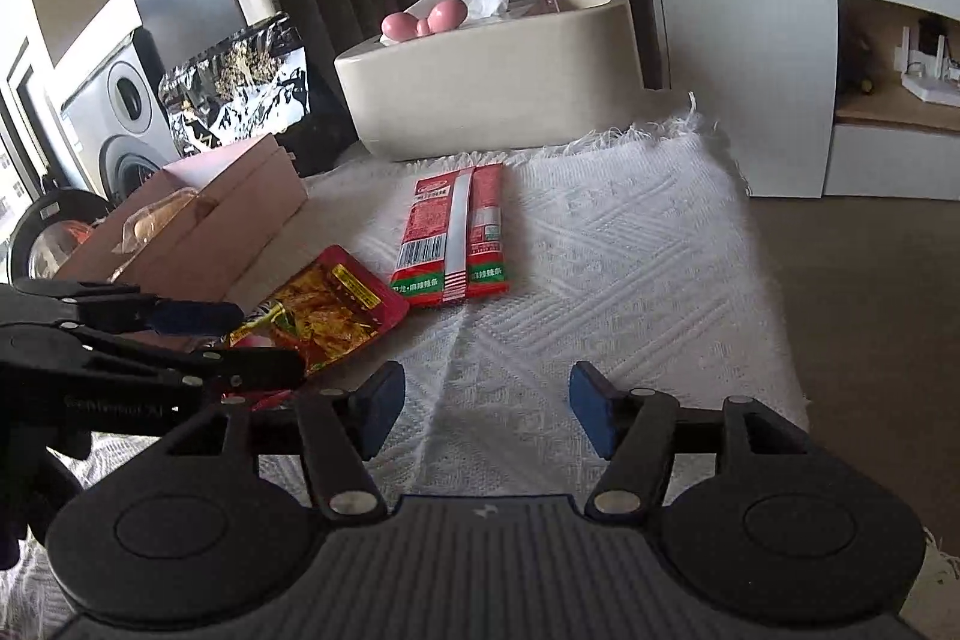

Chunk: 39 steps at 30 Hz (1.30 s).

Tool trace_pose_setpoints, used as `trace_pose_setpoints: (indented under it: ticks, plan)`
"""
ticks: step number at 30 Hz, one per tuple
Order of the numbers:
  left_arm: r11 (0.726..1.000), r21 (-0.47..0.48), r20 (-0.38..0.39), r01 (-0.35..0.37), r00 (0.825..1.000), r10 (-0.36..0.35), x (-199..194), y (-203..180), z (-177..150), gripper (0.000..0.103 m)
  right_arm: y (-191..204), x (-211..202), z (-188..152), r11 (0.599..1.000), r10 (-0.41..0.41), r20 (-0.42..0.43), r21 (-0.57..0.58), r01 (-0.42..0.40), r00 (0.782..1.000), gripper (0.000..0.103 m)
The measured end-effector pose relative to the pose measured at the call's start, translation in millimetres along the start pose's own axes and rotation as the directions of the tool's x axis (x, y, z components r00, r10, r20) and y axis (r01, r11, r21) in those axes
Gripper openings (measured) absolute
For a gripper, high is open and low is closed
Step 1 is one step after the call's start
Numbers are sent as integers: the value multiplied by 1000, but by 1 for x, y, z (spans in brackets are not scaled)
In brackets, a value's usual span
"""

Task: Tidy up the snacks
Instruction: 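Lift the red snack bag with the left tool while the right tool reaches the red stick packet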

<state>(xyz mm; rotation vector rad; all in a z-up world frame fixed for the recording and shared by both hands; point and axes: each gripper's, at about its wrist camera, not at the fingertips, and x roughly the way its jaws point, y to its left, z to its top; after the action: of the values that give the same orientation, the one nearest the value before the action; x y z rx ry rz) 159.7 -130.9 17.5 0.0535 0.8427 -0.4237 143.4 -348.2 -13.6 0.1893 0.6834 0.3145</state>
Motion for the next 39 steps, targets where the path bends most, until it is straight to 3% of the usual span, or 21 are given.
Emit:
trace_pose_setpoints:
  ticks: [3, 6, 8, 13, 19, 26, 33, 37, 39]
  plan:
    - [997, 37, -14, 64, 998, -64, -3, -4, -2, 80, -2, -1, 0, 1000, -2, 7, 17, 2, 1000, 62]
    - [985, 170, -28, -4, 1000, 8, -2, -17, -9, 79, -2, 0, 0, 1000, -4, 7, 19, 3, 1000, 62]
    - [977, 211, -25, -40, 999, 46, 2, -20, -11, 84, -2, -1, 0, 1000, -5, 7, 20, 5, 1000, 62]
    - [993, 117, -50, 1, 999, 5, 11, -5, -5, 90, -2, 0, 0, 1000, -5, 7, 20, 5, 1000, 62]
    - [989, 148, -13, -10, 1000, 12, 23, -14, -4, 97, -3, -1, 0, 1000, 3, 8, 21, -4, 1000, 64]
    - [984, 175, -9, -16, 1000, 18, 19, -16, -10, 97, 3, 1, 0, 1000, 8, -4, -7, -8, 1000, 73]
    - [968, 243, -42, 61, 998, -52, 13, -9, -12, 96, 2, 3, 1, 1000, 23, -10, -12, -23, 1000, 77]
    - [972, 197, -109, 124, 989, -104, 9, 1, -3, 93, 2, 3, 1, 1000, 27, -8, -8, -27, 1000, 77]
    - [969, 219, -120, 116, 988, -92, 7, -1, -4, 90, 2, 3, 1, 1000, 26, -8, -8, -26, 1000, 77]
